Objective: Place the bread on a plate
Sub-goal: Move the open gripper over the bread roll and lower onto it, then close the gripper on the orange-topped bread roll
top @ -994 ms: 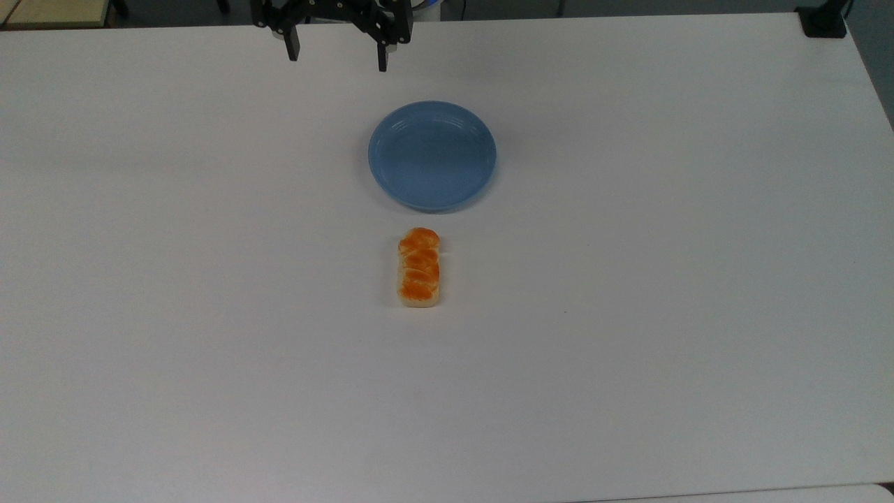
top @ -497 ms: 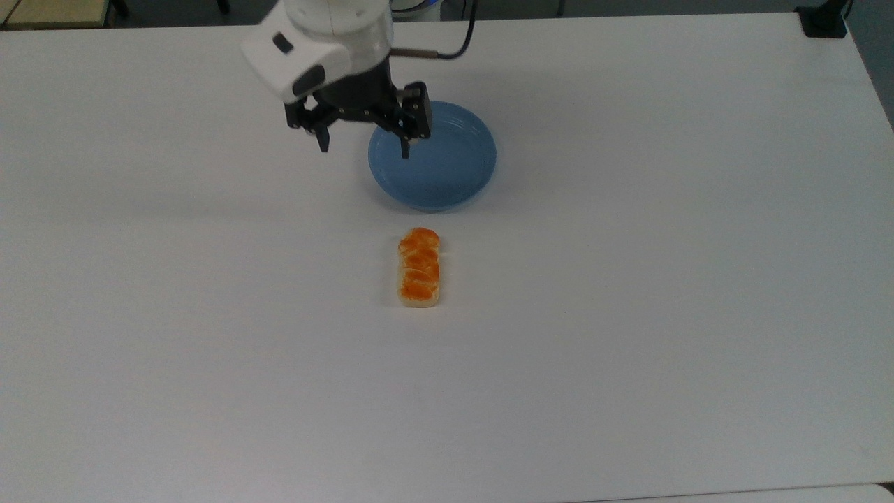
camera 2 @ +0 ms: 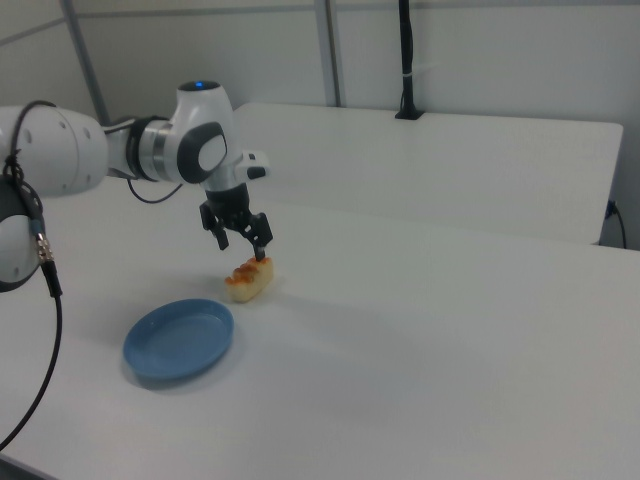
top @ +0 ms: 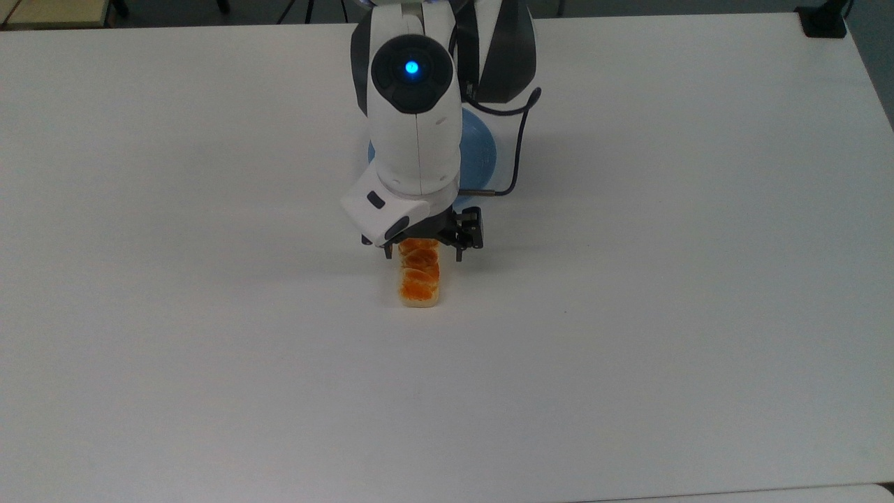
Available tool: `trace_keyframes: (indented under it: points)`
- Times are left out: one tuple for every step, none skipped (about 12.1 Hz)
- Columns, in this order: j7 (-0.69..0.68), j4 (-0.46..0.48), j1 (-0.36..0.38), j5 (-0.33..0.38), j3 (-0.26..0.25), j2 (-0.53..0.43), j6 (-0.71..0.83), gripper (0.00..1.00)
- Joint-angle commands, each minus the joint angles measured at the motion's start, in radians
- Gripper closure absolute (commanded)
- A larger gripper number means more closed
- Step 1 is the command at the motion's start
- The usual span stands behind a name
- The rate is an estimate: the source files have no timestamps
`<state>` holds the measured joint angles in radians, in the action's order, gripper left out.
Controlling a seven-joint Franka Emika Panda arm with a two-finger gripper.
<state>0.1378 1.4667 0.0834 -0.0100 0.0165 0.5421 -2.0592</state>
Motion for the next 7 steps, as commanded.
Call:
trace_keyframes:
  points:
    - [0.029, -0.002, 0.009, -0.024, -0.006, 0.05, -0.061, 0.0]
    - [0.029, -0.002, 0.01, -0.045, -0.006, 0.068, -0.087, 0.0]
    - [0.029, -0.002, 0.01, -0.053, -0.006, 0.085, -0.101, 0.04]
    - [0.029, 0.0, 0.009, -0.054, -0.007, 0.09, -0.11, 0.14]
    - [0.029, 0.003, 0.01, -0.059, -0.007, 0.091, -0.127, 0.3]
    - [0.035, 0.006, 0.01, -0.057, -0.007, 0.091, -0.143, 0.44]
    - [0.04, 0.006, 0.01, -0.053, -0.007, 0.09, -0.145, 0.51]
